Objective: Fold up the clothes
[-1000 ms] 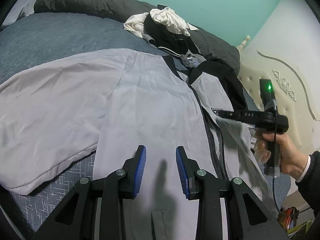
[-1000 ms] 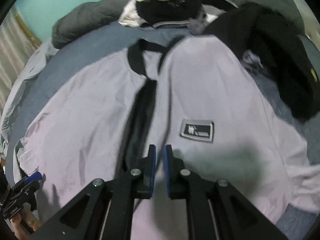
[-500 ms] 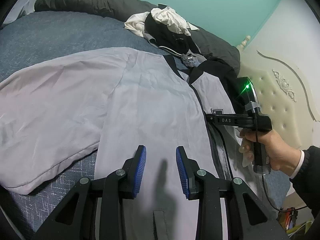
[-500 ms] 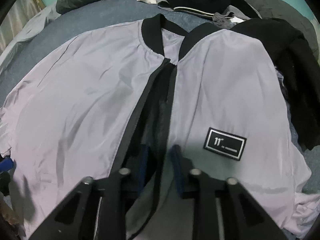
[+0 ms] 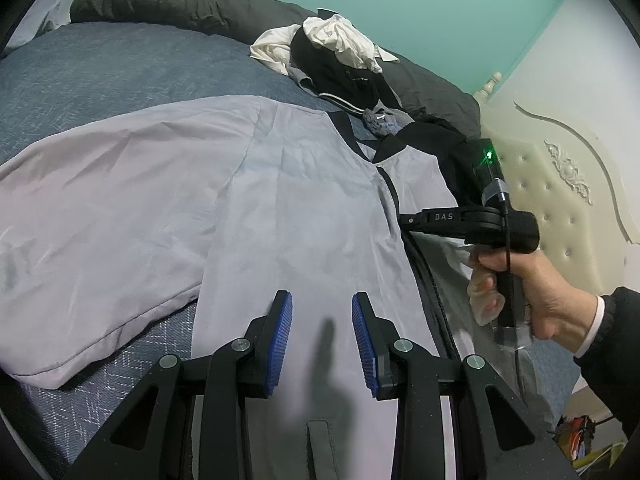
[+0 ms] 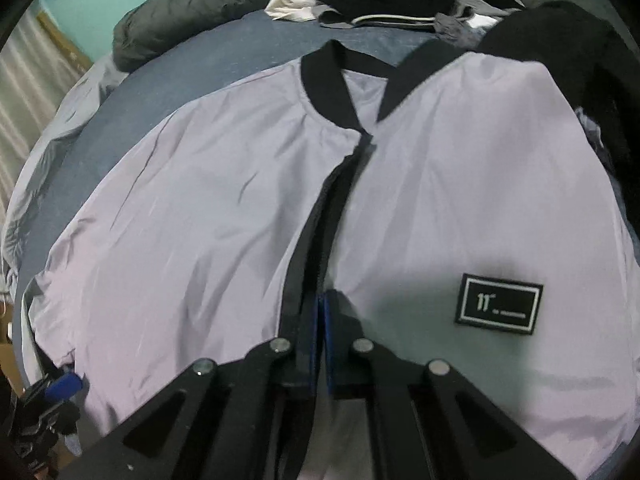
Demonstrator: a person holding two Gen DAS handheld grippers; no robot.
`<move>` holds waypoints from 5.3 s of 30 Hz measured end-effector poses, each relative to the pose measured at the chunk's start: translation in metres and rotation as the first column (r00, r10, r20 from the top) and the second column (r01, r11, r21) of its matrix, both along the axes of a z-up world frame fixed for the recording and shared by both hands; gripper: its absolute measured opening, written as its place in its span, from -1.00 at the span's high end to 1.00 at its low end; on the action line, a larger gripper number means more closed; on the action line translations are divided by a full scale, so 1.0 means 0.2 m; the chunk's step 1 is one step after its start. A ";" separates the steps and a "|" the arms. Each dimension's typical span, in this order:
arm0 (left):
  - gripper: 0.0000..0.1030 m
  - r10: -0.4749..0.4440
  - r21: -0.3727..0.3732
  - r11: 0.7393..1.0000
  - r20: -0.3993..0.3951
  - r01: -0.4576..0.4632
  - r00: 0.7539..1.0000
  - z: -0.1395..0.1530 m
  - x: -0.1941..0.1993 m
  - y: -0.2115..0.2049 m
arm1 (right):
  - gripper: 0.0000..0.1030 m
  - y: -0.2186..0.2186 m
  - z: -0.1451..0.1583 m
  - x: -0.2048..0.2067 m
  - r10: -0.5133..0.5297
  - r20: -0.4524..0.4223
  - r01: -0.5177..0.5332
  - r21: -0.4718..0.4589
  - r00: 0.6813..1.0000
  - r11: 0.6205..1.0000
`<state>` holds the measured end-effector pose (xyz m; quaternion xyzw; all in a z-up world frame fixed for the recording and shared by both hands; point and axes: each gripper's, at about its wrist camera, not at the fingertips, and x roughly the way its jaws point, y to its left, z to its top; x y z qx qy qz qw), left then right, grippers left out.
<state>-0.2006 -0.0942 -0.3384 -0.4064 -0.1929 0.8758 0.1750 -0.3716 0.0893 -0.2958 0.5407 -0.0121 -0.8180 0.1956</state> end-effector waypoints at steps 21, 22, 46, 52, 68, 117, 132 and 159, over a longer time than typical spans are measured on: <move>0.29 -0.001 0.000 1.000 -0.005 0.001 1.000 0.01 0.00 0.00 | 0.73 0.24 0.24 -0.03 -0.089 -0.051 0.078 -0.186 0.995 0.980; 0.28 -0.003 -0.001 1.000 -0.004 0.003 1.000 0.01 0.00 0.00 | 0.73 0.22 0.21 -0.02 -0.062 -0.036 0.055 -0.154 0.997 0.987; 0.26 -0.021 -0.015 1.000 -0.011 0.021 1.000 0.03 0.00 0.05 | 0.73 0.33 0.06 0.19 -0.035 0.083 0.046 -0.142 0.996 0.989; 0.25 -0.035 -0.016 0.999 -0.010 0.035 0.999 0.05 0.00 0.10 | 0.42 0.74 0.24 0.35 -0.184 0.024 0.185 -0.176 0.983 0.967; 0.06 -0.084 -0.032 0.996 0.003 0.084 0.996 0.24 0.04 0.35 | -0.03 2.48 0.39 0.88 -0.675 0.011 0.673 -0.083 0.738 0.735; -0.08 -0.164 -0.187 0.968 0.020 0.165 0.986 0.50 0.22 0.60 | 0.95 2.74 0.61 1.29 -0.379 -0.266 0.347 -0.159 0.887 0.924; -0.08 -0.205 -0.217 0.956 -0.015 0.197 0.979 0.64 0.31 0.70 | 0.95 2.50 0.22 1.63 -0.152 -0.081 0.149 -0.042 0.985 0.988; -0.08 -0.205 -0.222 0.955 -0.016 0.196 0.979 0.64 0.30 0.66 | -0.13 2.99 0.56 1.76 -0.426 -0.168 0.368 -0.290 0.889 0.883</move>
